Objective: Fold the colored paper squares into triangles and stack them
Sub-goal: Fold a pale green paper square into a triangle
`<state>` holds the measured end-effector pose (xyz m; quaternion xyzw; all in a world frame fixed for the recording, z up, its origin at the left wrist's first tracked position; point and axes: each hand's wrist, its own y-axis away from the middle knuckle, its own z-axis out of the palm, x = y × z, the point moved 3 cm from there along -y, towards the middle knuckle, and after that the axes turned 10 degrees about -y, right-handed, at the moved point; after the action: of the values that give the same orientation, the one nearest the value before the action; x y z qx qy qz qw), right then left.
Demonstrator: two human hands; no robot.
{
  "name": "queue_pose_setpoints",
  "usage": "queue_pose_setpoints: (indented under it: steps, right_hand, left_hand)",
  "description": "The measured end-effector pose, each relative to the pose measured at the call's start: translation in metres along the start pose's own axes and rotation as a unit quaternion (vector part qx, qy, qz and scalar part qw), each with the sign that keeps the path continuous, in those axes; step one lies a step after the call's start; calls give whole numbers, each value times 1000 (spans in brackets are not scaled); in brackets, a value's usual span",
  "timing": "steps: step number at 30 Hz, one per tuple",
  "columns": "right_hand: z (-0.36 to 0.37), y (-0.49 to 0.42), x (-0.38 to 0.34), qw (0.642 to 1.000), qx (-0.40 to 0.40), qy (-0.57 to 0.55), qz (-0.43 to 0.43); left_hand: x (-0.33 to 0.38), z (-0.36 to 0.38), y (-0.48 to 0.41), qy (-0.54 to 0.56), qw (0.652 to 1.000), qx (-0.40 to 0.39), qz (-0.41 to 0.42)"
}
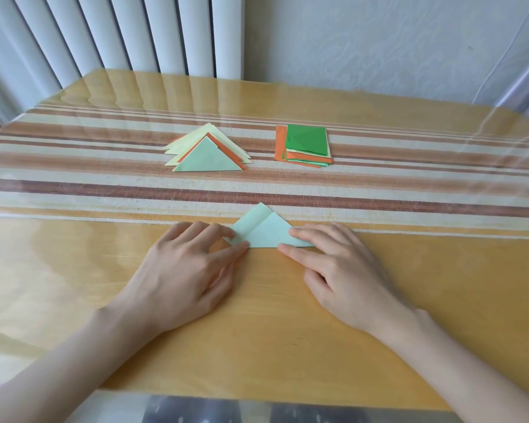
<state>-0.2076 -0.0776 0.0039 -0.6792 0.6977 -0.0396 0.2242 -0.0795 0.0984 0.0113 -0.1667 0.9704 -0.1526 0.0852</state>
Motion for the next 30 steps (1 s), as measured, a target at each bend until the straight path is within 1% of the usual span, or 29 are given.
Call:
queue_pose_setpoints:
  steps: [6,12,14,16,18,20,21,23,24,27,30]
  right_hand:
    - [-7,6,3,998,47,29,4]
    - [-15,11,11,990,129,50,34]
    - [-17,8,8,989,140,47,31]
    - [-16,0,1,990,135,12,37]
    - [-13,-10,-4,989,121,-45,77]
    - [-7,-22,-5,984,89,-81,133]
    - [-4,-28,-4,982,62,-86,158]
    - [2,-38,-2,977,12,-92,193]
    - [3,-41,-2,974,1,-100,201]
    - [3,-44,-7,967,-3,-130,221]
    - [2,-41,-11,967,-4,-128,222]
  left_hand:
    - [-1,-2,4,50,998,6,-24]
    - [0,-2,4,66,997,12,-30]
    - [0,-1,3,64,997,20,-36]
    - [-3,0,3,70,995,30,-64]
    - [-12,4,2,98,984,30,-145]
    - [-20,10,-1,122,968,-2,-220]
    - [-22,14,-2,123,963,-20,-237]
    - [-20,18,-7,131,960,-31,-245]
    - [-19,19,-10,139,959,-28,-246]
    - [-14,22,-17,166,957,-23,-238]
    - [-15,23,-22,228,946,-43,-228]
